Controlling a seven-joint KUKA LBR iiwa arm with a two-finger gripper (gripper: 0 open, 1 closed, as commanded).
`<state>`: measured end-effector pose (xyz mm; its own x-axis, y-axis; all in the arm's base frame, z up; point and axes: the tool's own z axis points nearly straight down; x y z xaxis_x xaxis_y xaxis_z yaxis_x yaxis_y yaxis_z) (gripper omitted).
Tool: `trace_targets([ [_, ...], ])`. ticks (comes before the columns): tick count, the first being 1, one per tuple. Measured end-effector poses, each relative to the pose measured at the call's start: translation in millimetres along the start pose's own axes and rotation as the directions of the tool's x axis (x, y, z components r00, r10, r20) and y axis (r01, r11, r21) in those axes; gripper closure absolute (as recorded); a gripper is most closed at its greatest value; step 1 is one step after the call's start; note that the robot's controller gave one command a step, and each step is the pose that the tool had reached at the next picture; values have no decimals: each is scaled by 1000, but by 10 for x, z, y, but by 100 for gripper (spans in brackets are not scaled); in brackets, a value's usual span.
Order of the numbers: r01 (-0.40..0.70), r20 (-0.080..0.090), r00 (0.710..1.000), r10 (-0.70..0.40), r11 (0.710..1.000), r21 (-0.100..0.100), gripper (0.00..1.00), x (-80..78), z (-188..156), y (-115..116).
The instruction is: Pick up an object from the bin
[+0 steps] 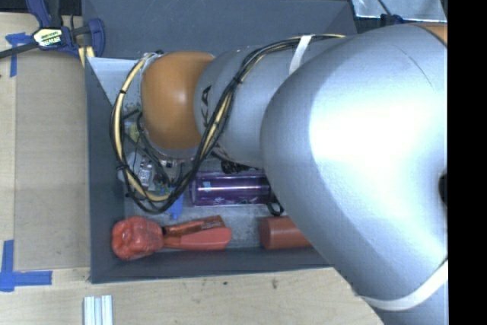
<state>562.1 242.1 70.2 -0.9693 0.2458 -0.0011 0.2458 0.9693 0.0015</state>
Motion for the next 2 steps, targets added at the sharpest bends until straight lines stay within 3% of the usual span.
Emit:
trace_targets([
  [2, -1, -1, 1000, 1, 1000, 1, 100, 4, -24, -5],
])
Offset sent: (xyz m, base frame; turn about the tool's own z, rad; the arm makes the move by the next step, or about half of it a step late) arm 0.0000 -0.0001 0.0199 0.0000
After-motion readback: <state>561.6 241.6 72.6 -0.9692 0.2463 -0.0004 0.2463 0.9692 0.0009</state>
